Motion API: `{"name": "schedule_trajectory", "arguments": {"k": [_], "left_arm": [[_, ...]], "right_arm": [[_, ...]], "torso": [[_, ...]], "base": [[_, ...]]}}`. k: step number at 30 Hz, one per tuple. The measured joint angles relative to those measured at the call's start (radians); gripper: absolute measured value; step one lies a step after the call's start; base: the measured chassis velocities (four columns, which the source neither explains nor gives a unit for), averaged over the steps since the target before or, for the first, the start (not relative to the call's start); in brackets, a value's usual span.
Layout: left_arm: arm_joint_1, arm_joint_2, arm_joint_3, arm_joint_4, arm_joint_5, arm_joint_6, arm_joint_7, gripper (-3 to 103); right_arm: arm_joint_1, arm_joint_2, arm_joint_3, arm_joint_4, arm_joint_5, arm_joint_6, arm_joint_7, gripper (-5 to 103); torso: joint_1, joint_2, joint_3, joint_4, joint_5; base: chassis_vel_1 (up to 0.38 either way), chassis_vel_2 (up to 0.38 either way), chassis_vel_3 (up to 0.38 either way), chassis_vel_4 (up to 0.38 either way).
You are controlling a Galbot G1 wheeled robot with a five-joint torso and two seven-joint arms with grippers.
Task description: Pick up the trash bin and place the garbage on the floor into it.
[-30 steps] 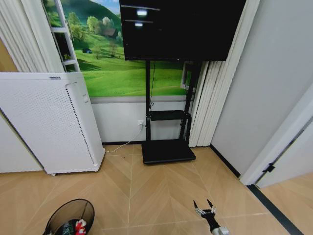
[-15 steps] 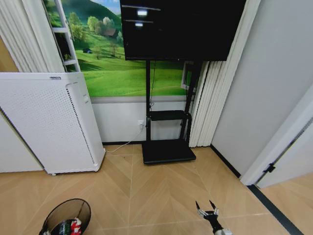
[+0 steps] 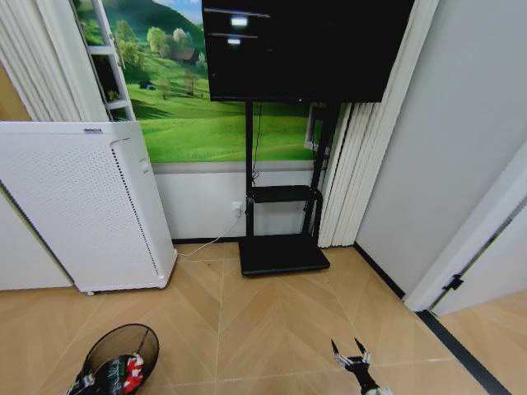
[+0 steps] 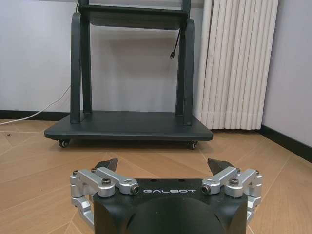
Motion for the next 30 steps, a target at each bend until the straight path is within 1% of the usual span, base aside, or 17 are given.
{"name": "schedule_trajectory", "arguments": {"k": [3, 6, 7, 9, 12, 14, 16, 17, 19, 20, 21, 22, 24, 25, 28, 29, 30], "left_arm": [[-0.010, 0.005, 0.006, 0.013, 0.000, 0.001, 0.000, 7], [-0.028, 0.006, 0.015, 0.029, 0.007, 0.006, 0.000, 24], [-0.028, 0.006, 0.015, 0.029, 0.007, 0.006, 0.000, 24], [-0.032, 0.004, 0.018, 0.031, 0.009, 0.008, -0.001, 29], [-0.038, -0.006, 0.022, 0.033, 0.017, 0.010, -0.003, 44], [-0.038, -0.006, 0.022, 0.033, 0.017, 0.010, -0.003, 44], [-0.033, -0.010, 0.023, 0.029, 0.019, 0.011, -0.004, 56], [-0.033, -0.010, 0.023, 0.029, 0.019, 0.011, -0.004, 56], [-0.025, -0.010, 0.023, 0.019, 0.022, 0.013, 0.000, 66], [-0.025, -0.010, 0.023, 0.019, 0.022, 0.013, 0.000, 66], [-0.020, -0.010, 0.022, 0.016, 0.029, 0.013, 0.008, 72], [-0.013, -0.010, 0.022, 0.012, 0.043, 0.013, 0.020, 72], [-0.004, -0.014, 0.021, 0.006, 0.058, 0.013, 0.031, 82], [-0.004, -0.014, 0.021, 0.006, 0.058, 0.013, 0.031, 82], [0.010, -0.031, 0.021, 0.002, 0.089, 0.013, 0.039, 97], [0.010, -0.031, 0.021, 0.002, 0.089, 0.013, 0.039, 97], [0.013, -0.040, 0.021, 0.008, 0.120, 0.010, 0.047, 99]], "right_arm": [[0.000, 0.000, 0.000, 0.003, 0.000, 0.000, 0.000, 100], [0.001, 0.000, 0.000, 0.003, 0.000, 0.000, 0.000, 100], [0.001, 0.000, 0.000, 0.003, 0.000, 0.000, 0.000, 100], [0.001, 0.000, 0.001, 0.001, 0.000, 0.000, 0.000, 100], [0.003, -0.001, 0.001, -0.006, 0.000, 0.000, 0.000, 100], [0.004, -0.001, 0.001, -0.007, 0.000, 0.000, 0.000, 100], [0.006, -0.001, 0.000, -0.009, 0.000, -0.001, 0.000, 100], [0.006, -0.001, 0.000, -0.009, 0.000, -0.001, 0.000, 100], [0.010, -0.001, -0.002, -0.012, 0.001, -0.002, 0.000, 100], [0.010, -0.001, -0.002, -0.012, 0.001, -0.002, 0.000, 100], [0.012, 0.000, -0.004, -0.015, 0.001, -0.002, 0.000, 100], [0.015, 0.001, -0.005, -0.020, 0.001, -0.002, 0.000, 100], [0.021, 0.001, -0.007, -0.028, 0.001, -0.002, 0.000, 100], [0.021, 0.001, -0.007, -0.028, 0.001, -0.002, 0.000, 100], [0.027, 0.001, -0.011, -0.030, 0.003, -0.005, 0.000, 100], [0.027, 0.001, -0.011, -0.030, 0.003, -0.005, 0.000, 100], [0.032, 0.001, -0.014, -0.032, 0.003, -0.009, 0.000, 100]], "torso": [[0.000, 0.000, 0.000, 0.0000, 0.0001], [0.000, 0.000, 0.000, 0.0001, 0.0002], [0.000, 0.000, 0.000, 0.0001, 0.0002], [0.000, 0.000, 0.000, 0.0000, 0.0003], [0.000, 0.000, 0.000, -0.0001, 0.0000], [0.000, 0.000, 0.000, -0.0001, 0.0000], [0.000, 0.000, 0.000, 0.0000, -0.0001], [0.000, 0.000, 0.000, 0.0000, -0.0001], [0.000, 0.000, 0.000, 0.0000, 0.0001], [0.000, 0.000, 0.000, 0.0000, 0.0001], [0.000, 0.000, 0.000, -0.0001, 0.0001], [0.000, 0.000, 0.000, 0.0000, 0.0001], [0.000, 0.000, 0.000, 0.0000, 0.0001], [0.000, 0.000, 0.000, 0.0000, 0.0001], [0.000, 0.000, 0.000, -0.0001, 0.0001], [0.000, 0.000, 0.000, -0.0001, 0.0001], [0.000, 0.000, 0.000, -0.0002, 0.0004]], "base": [[0.000, 0.000, 0.000, 0.000], [0.000, 0.000, 0.000, 0.000], [0.000, 0.000, 0.000, 0.000], [0.000, 0.000, 0.000, 0.000], [0.000, 0.000, 0.000, 0.000], [0.000, 0.000, 0.000, 0.000], [0.000, 0.000, 0.000, 0.000], [0.000, 0.000, 0.000, 0.000], [0.000, 0.000, 0.000, 0.000], [0.000, 0.000, 0.000, 0.000], [0.000, 0.000, 0.000, 0.000], [0.000, 0.000, 0.000, 0.000], [0.000, 0.000, 0.000, 0.000], [0.000, 0.000, 0.000, 0.000], [0.000, 0.000, 0.000, 0.000], [0.000, 0.000, 0.000, 0.000], [0.000, 0.000, 0.000, 0.000]]}}
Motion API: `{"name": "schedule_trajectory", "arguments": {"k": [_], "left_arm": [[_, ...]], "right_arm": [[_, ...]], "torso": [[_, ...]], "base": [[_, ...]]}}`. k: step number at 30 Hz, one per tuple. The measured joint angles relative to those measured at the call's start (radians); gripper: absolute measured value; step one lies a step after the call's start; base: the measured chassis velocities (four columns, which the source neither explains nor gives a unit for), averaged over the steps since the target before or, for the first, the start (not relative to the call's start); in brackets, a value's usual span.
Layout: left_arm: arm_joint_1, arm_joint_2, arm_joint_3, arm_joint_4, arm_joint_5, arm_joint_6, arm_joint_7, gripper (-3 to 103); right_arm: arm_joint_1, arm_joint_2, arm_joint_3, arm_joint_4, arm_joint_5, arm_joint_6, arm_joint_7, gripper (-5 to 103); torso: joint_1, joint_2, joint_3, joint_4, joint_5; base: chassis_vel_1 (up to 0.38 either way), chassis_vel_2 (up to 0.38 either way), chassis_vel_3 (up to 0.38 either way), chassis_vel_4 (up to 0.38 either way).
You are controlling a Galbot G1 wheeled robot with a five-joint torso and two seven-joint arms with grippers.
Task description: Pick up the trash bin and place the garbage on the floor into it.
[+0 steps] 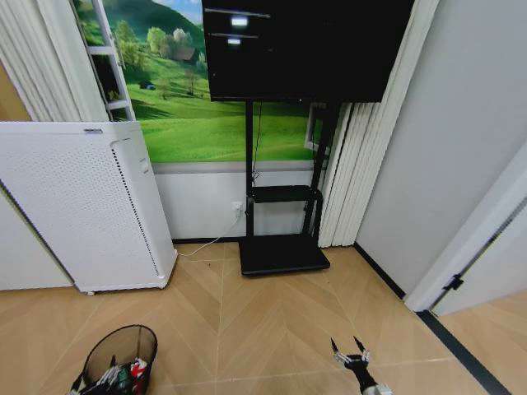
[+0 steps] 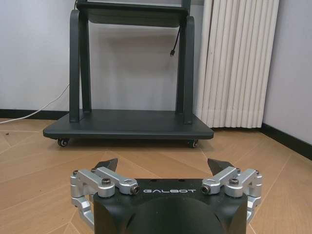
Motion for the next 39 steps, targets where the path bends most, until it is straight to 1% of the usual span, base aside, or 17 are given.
{"name": "schedule_trajectory", "arguments": {"k": [3, 9, 13, 15, 16, 17, 19, 20, 21, 25, 28, 29, 31, 32, 33, 35, 39], "left_arm": [[0.006, -0.019, 0.000, 0.018, 0.037, -0.004, 0.005, 100], [0.018, -0.037, 0.004, 0.024, 0.057, -0.007, 0.008, 100], [0.032, -0.050, 0.005, 0.015, 0.067, -0.009, 0.009, 100], [0.109, -0.067, 0.007, -0.078, 0.082, -0.020, 0.011, 100], [0.109, -0.067, 0.007, -0.078, 0.082, -0.020, 0.011, 100], [0.145, -0.074, 0.010, -0.114, 0.094, -0.030, 0.016, 100], [0.250, -0.103, 0.039, -0.256, 0.140, -0.064, 0.046, 100], [0.251, -0.110, 0.042, -0.271, 0.167, -0.096, 0.057, 100], [0.251, -0.110, 0.042, -0.271, 0.167, -0.096, 0.057, 100], [0.210, -0.115, 0.024, -0.312, 0.227, -0.195, 0.070, 100], [0.176, -0.107, 0.007, -0.355, 0.216, -0.215, 0.052, 100], [0.149, -0.093, -0.003, -0.393, 0.187, -0.211, 0.032, 100], [0.128, -0.082, -0.013, -0.414, 0.177, -0.205, 0.023, 100], [0.083, -0.067, -0.035, -0.443, 0.170, -0.190, 0.012, 100], [0.083, -0.067, -0.035, -0.443, 0.170, -0.190, 0.012, 100], [0.013, -0.032, -0.056, -0.474, 0.171, -0.166, -0.002, 100], [-0.052, 0.009, -0.059, -0.489, 0.174, -0.147, -0.018, 100]], "right_arm": [[0.017, 0.003, -0.004, -0.015, 0.001, -0.006, 0.001, 100], [0.030, 0.007, -0.008, -0.017, 0.006, -0.012, 0.004, 100], [0.034, 0.005, -0.015, -0.005, 0.012, -0.022, 0.009, 100], [0.046, 0.001, -0.022, 0.001, 0.016, -0.031, 0.013, 100], [0.046, 0.001, -0.022, 0.001, 0.016, -0.031, 0.013, 100], [0.049, 0.002, -0.024, 0.001, 0.017, -0.034, 0.015, 100], [0.062, 0.018, -0.036, -0.002, 0.016, -0.039, 0.022, 100], [0.064, 0.024, -0.039, -0.002, 0.013, -0.040, 0.024, 100], [0.064, 0.024, -0.039, -0.002, 0.013, -0.040, 0.024, 100], [0.060, 0.030, -0.041, 0.016, 0.005, -0.040, 0.033, 100], [0.051, 0.028, -0.035, 0.029, 0.003, -0.037, 0.041, 100], [0.040, 0.024, -0.022, 0.044, 0.001, -0.028, 0.043, 100], [0.035, 0.022, -0.014, 0.051, 0.001, -0.025, 0.043, 100], [0.020, 0.017, 0.009, 0.071, 0.001, -0.013, 0.045, 100], [0.020, 0.017, 0.009, 0.071, 0.001, -0.013, 0.045, 100], [-0.007, 0.008, 0.048, 0.100, 0.005, -0.003, 0.045, 100], [-0.030, -0.003, 0.098, 0.129, 0.012, 0.005, 0.045, 100]], "torso": [[0.000, 0.000, 0.000, 0.0000, -0.0007], [0.000, 0.000, 0.000, 0.0006, -0.0001], [0.000, 0.000, 0.000, 0.0000, -0.0004], [0.000, 0.000, 0.000, 0.0000, -0.0003], [0.000, 0.000, 0.000, 0.0000, -0.0003], [0.000, 0.000, 0.000, 0.0001, -0.0002], [0.000, 0.000, 0.000, 0.0005, 0.0003], [0.000, 0.000, 0.000, 0.0005, 0.0002], [0.000, 0.000, 0.000, 0.0005, 0.0002], [0.000, 0.000, 0.000, 0.0002, -0.0004], [0.000, 0.000, 0.000, 0.0001, -0.0005], [0.000, 0.000, 0.000, 0.0002, -0.0003], [0.000, 0.000, 0.000, 0.0000, -0.0001], [0.000, 0.000, 0.000, 0.0001, -0.0004], [0.000, 0.000, 0.000, 0.0001, -0.0004], [0.000, 0.000, 0.000, -0.0002, -0.0002], [0.000, 0.000, 0.000, -0.0001, -0.0003]], "base": [[0.000, 0.000, 0.000, 0.000], [0.000, 0.000, 0.000, 0.000], [0.000, 0.000, 0.000, 0.000], [0.000, 0.000, 0.000, 0.000], [0.000, 0.000, 0.000, 0.000], [0.000, 0.000, 0.000, 0.000], [0.000, 0.000, 0.000, 0.000], [0.000, 0.000, 0.000, 0.000], [0.000, 0.000, 0.000, 0.000], [0.000, 0.000, 0.000, 0.000], [0.000, 0.000, 0.000, 0.000], [0.000, 0.000, 0.000, 0.000], [0.000, 0.000, 0.000, 0.000], [0.000, 0.000, 0.000, 0.000], [0.000, 0.000, 0.000, 0.000], [0.000, 0.000, 0.000, 0.000], [0.000, 0.000, 0.000, 0.000]]}}
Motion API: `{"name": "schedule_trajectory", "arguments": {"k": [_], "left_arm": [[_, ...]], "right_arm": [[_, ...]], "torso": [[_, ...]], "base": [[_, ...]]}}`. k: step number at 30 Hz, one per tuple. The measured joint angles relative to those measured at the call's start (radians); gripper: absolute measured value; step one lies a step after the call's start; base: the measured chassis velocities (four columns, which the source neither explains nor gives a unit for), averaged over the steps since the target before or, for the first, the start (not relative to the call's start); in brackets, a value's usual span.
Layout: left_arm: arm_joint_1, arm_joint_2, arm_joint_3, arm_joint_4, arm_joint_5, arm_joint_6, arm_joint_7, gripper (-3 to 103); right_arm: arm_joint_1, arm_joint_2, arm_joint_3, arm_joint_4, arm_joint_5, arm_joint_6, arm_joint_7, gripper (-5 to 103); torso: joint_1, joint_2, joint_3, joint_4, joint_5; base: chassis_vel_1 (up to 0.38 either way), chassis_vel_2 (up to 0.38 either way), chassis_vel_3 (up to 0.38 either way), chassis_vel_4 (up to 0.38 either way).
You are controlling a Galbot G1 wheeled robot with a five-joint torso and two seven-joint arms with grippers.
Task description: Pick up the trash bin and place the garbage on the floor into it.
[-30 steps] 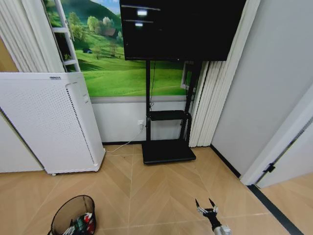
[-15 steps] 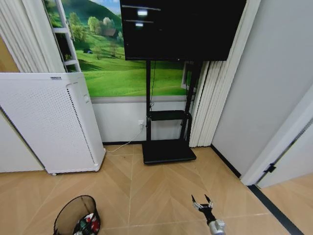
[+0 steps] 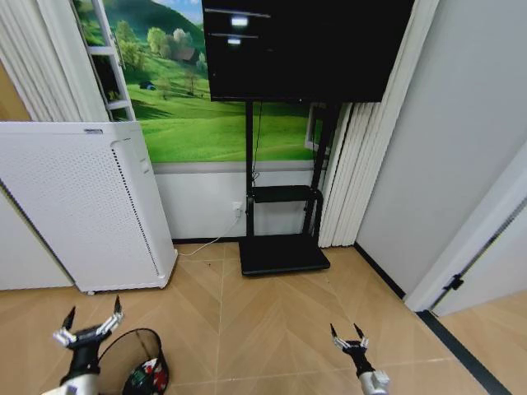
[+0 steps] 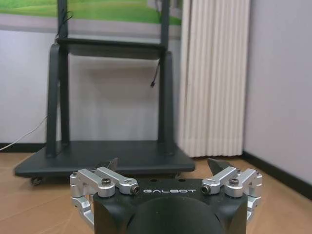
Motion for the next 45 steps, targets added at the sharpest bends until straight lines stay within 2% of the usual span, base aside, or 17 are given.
{"name": "schedule_trajectory", "arguments": {"k": [2, 7, 10, 11, 13, 16, 25, 45], "left_arm": [[-0.049, 0.039, 0.016, -0.008, -0.016, 0.016, -0.010, 100], [-0.096, 0.088, 0.058, -0.005, -0.044, 0.043, -0.013, 100], [-0.133, 0.108, 0.090, 0.021, -0.065, 0.054, 0.016, 100], [-0.133, 0.108, 0.090, 0.021, -0.065, 0.054, 0.016, 100], [-0.170, 0.106, 0.110, 0.046, -0.093, 0.054, 0.054, 100], [-0.194, 0.103, 0.125, 0.061, -0.082, 0.063, 0.063, 100], [-0.215, 0.119, 0.171, 0.067, -0.075, 0.095, 0.064, 100], [-0.180, 0.096, 0.169, 0.053, -0.051, 0.100, 0.064, 100]], "right_arm": [[-0.020, -0.018, 0.049, 0.022, 0.003, 0.002, 0.000, 100], [-0.047, -0.053, 0.102, 0.042, 0.018, 0.000, 0.000, 100], [-0.070, -0.084, 0.135, 0.054, 0.032, -0.003, -0.003, 100], [-0.070, -0.084, 0.135, 0.054, 0.032, -0.003, -0.003, 100], [-0.094, -0.096, 0.161, 0.077, 0.033, -0.006, -0.006, 100], [-0.114, -0.095, 0.183, 0.108, 0.031, -0.009, -0.007, 100], [-0.133, -0.082, 0.215, 0.142, 0.019, -0.012, -0.011, 100], [-0.116, -0.090, 0.189, 0.145, 0.016, -0.010, -0.014, 100]], "torso": [[0.000, 0.000, 0.000, 0.0003, 0.0000], [0.000, 0.000, 0.000, 0.0002, 0.0003], [0.000, 0.000, 0.000, 0.0001, -0.0003], [0.000, 0.000, 0.000, 0.0001, -0.0003], [0.000, 0.002, 0.002, 0.0001, 0.0000], [0.003, 0.010, 0.006, 0.0001, 0.0001], [0.015, 0.046, 0.031, 0.0002, 0.0001], [0.045, 0.132, 0.087, 0.0002, 0.0000]], "base": [[0.000, 0.000, 0.000, 0.000], [0.000, 0.000, 0.000, 0.000], [0.000, 0.000, 0.000, 0.000], [0.000, 0.000, 0.000, 0.000], [0.000, 0.000, 0.000, 0.000], [0.000, 0.000, 0.000, 0.000], [0.000, 0.000, 0.000, 0.000], [0.000, 0.000, 0.000, 0.000]]}}
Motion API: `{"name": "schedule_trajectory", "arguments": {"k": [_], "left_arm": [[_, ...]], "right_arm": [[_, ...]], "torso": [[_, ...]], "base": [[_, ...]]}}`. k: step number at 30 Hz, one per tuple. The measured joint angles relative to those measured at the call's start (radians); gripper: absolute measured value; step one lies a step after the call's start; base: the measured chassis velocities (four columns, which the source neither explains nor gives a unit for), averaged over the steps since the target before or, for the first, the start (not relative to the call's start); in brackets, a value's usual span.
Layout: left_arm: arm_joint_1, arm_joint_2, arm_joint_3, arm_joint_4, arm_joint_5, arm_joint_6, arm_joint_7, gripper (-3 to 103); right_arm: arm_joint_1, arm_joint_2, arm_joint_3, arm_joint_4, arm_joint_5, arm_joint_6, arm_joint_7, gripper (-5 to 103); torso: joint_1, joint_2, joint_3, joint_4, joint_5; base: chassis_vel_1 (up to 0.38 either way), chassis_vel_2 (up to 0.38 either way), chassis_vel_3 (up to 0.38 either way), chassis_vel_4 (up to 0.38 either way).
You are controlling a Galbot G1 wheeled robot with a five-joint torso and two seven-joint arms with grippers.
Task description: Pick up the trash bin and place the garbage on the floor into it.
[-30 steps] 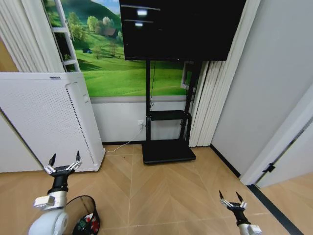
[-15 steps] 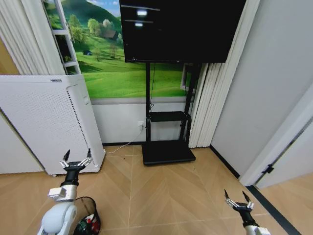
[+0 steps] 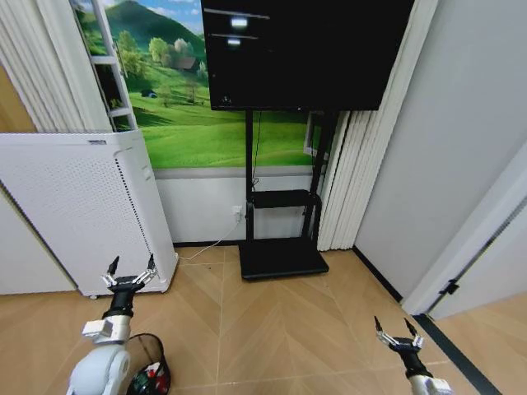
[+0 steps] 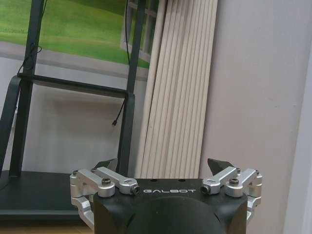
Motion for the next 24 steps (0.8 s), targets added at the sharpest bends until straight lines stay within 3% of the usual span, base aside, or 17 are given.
{"name": "schedule_trajectory", "arguments": {"k": [19, 24], "left_arm": [[-0.006, 0.005, 0.002, -0.010, -0.002, 0.011, 0.000, 100], [-0.007, 0.007, 0.001, -0.013, -0.006, 0.017, -0.002, 100]], "right_arm": [[0.003, 0.019, -0.012, -0.007, -0.004, 0.001, 0.000, 100], [0.011, 0.025, -0.019, -0.010, -0.008, 0.001, 0.000, 100]], "torso": [[0.023, 0.064, 0.042, -0.0001, 0.0000], [0.035, 0.098, 0.063, -0.0002, 0.0000]], "base": [[0.000, 0.000, 0.000, 0.000], [0.000, 0.000, 0.000, 0.000]]}}
